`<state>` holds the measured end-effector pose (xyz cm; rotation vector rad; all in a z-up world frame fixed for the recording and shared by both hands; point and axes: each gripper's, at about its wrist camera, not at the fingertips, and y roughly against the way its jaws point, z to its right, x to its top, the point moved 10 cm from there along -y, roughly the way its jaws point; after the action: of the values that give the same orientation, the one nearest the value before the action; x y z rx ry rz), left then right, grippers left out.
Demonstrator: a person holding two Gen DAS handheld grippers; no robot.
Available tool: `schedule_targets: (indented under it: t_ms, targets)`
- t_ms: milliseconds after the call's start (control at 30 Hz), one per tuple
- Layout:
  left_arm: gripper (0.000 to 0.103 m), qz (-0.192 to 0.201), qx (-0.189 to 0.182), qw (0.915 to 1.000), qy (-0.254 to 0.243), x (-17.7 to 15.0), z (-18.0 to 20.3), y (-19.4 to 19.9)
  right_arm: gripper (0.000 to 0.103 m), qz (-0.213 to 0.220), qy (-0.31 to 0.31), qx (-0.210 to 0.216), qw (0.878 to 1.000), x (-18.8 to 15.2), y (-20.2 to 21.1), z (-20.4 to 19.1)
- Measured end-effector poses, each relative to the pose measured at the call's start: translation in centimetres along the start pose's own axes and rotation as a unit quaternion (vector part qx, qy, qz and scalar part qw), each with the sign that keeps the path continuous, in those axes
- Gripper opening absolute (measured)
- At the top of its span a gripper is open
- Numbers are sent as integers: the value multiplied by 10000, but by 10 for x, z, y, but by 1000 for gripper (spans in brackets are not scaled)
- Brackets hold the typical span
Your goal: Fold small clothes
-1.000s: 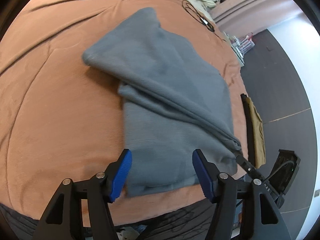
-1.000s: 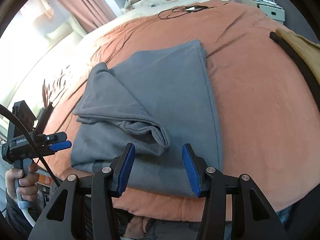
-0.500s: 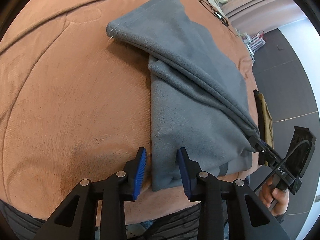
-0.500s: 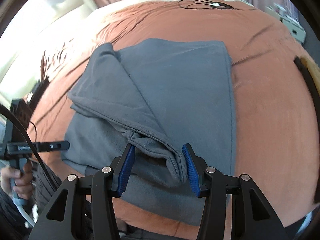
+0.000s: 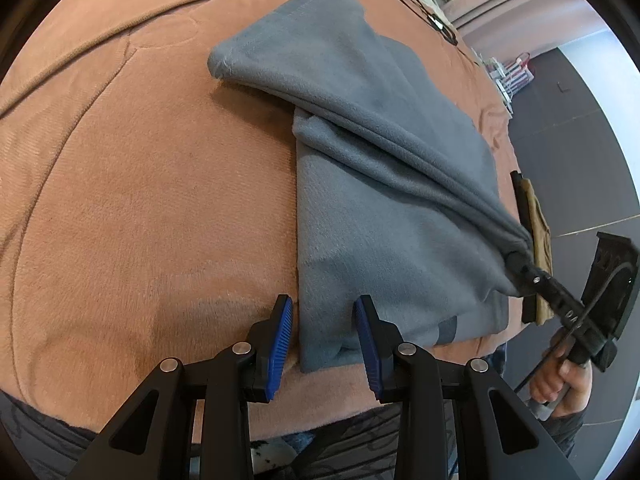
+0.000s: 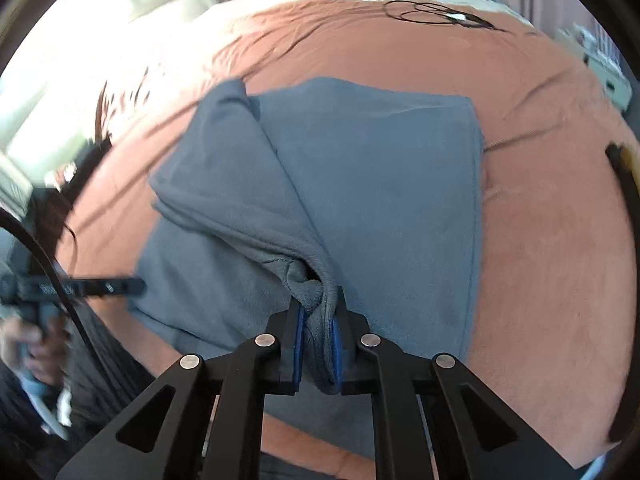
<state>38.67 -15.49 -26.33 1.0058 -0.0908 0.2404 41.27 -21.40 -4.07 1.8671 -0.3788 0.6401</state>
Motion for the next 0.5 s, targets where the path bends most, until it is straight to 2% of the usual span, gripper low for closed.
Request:
schedule_targets:
  t_ms: [200,500]
  targets:
    - [35,17,20,10000,-29,1,1,5,7,136,-444,480,9978,-2,23,2]
    - [35,159,83,9996,-230,6,15,17,7,366,-718,564,9951,-24,47,25]
